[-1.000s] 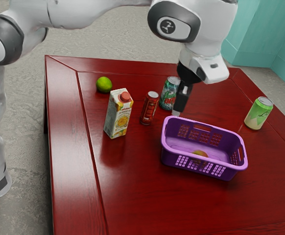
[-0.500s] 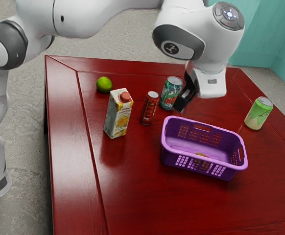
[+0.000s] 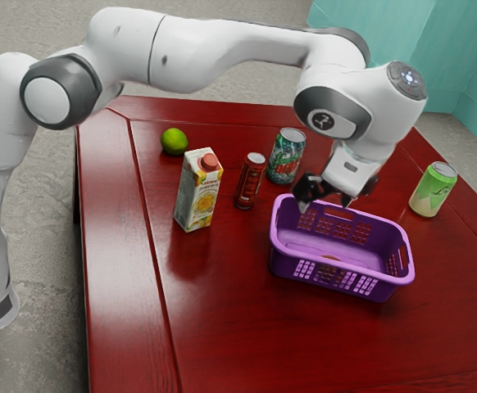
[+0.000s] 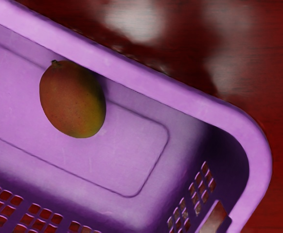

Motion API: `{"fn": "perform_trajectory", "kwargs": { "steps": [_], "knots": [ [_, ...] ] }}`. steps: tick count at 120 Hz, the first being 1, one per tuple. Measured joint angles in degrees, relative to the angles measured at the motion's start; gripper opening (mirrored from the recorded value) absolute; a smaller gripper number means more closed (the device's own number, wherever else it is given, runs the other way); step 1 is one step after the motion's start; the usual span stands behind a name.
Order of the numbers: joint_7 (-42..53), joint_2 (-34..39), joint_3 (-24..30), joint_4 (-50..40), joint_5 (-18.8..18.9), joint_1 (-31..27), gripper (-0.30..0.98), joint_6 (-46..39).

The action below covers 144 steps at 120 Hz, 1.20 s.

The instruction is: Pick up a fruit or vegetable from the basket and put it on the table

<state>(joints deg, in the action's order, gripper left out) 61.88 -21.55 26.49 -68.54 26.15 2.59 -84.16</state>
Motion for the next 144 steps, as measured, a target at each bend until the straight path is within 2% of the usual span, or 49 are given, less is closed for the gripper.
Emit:
{"fn": "perform_trajectory", "kwargs": {
  "steps": [14,29,40,54,91,144],
  "knots": [
    [5.35,-0.31,1.06,0.2,-0.45,-1.13,0.68,-0.17],
    [10.69,-2.8,5.21,1.57,-0.6,-6.57,0.68,-0.29],
    [14.4,-5.21,6.59,3.4,-0.56,-8.07,0.68,-0.36],
    [18.62,-8.48,7.29,5.62,-0.91,-8.37,0.68,-0.53],
    [26.44,-11.52,7.07,5.37,-5.5,-8.74,0.68,-2.38],
    [32.64,-15.89,6.14,5.36,-5.96,-8.21,0.68,-6.85]
  ]
}}
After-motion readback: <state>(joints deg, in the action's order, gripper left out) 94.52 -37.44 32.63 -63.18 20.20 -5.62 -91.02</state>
